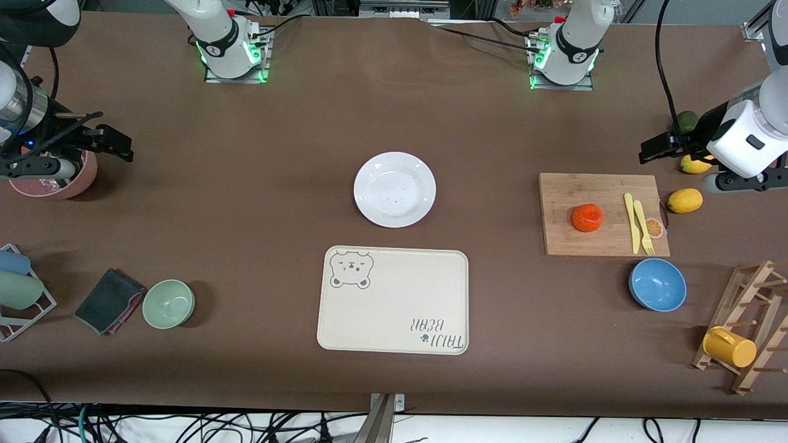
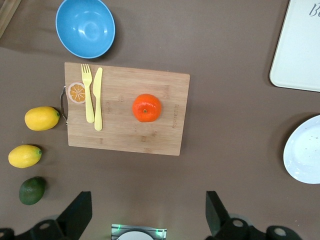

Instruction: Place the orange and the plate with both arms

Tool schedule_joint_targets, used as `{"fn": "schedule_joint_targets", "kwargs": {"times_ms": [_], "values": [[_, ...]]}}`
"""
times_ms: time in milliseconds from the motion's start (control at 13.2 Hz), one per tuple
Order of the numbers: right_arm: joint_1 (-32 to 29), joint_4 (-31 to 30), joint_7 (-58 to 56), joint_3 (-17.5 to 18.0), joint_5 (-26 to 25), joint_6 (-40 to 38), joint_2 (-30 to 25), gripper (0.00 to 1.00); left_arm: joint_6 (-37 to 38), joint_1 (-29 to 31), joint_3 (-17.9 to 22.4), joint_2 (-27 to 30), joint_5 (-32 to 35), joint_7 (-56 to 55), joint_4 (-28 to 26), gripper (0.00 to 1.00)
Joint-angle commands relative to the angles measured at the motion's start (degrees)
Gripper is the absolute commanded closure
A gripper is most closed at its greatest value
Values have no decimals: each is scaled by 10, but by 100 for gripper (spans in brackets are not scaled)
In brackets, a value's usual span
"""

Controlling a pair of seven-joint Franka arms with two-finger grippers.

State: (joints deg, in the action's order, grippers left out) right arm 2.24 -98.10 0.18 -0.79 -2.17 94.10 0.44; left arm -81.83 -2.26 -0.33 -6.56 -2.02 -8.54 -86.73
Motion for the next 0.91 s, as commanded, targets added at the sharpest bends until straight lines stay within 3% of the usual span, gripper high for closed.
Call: {"fn": "schedule_joint_targets", "kwargs": {"times_ms": [0,832], "values": [[-6,-3,4,5,-2,-4,-5,0,1,-2,-2,2,8,-4,-1,0],[-6,-3,4,6,-2,-4,-5,0,13,8,0,9,9,3,-1,0]]}}
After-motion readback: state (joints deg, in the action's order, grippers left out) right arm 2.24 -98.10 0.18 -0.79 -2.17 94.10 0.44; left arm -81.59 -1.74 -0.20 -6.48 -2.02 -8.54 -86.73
